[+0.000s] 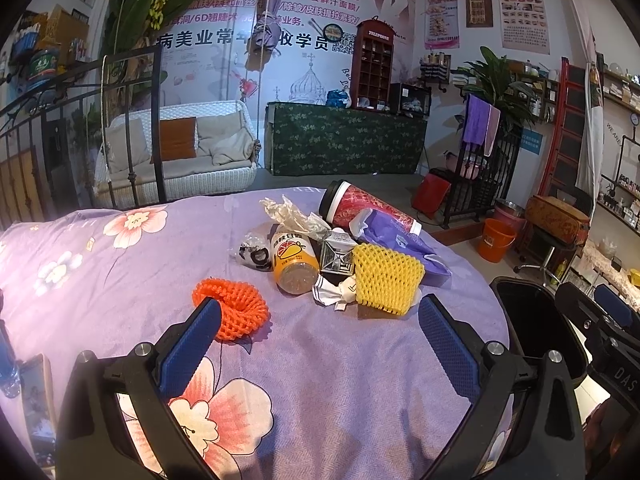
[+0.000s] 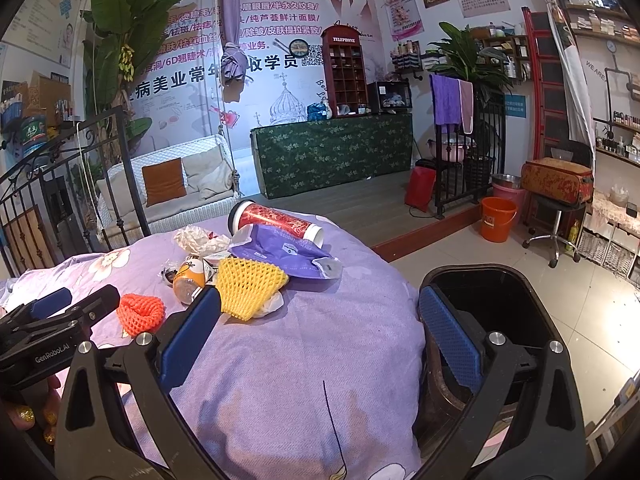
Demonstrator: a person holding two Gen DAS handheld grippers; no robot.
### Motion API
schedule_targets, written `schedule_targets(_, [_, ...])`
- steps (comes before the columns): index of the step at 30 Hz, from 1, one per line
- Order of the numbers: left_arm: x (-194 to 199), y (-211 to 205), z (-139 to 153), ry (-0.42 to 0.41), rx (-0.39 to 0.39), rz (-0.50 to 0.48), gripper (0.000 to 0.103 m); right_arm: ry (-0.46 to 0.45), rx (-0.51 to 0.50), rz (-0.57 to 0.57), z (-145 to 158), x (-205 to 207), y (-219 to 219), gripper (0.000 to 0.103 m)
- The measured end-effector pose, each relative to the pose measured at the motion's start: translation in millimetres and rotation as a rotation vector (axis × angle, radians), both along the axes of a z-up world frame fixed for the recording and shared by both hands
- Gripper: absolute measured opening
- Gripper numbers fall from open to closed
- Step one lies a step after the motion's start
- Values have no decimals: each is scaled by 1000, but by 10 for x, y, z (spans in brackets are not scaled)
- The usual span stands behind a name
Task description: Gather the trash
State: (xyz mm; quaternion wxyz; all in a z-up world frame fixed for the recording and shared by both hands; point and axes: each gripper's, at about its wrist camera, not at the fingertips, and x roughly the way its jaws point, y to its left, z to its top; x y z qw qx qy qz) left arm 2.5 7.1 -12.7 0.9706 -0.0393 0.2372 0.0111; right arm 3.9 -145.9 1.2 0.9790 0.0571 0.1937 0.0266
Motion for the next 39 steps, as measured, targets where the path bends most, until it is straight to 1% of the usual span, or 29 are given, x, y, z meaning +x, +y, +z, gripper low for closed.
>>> schedule_targets(27, [19,16,-76,22,2,3,97,15,4,7,-75,39,41,98])
schedule_targets(35, [37,60,-142,58,-5,11,97,53,-10,24,-118,131,68,98])
schedule_targets(39, [65,118,-191,89,-10,20,97,110,-15,63,-184,253,111,98])
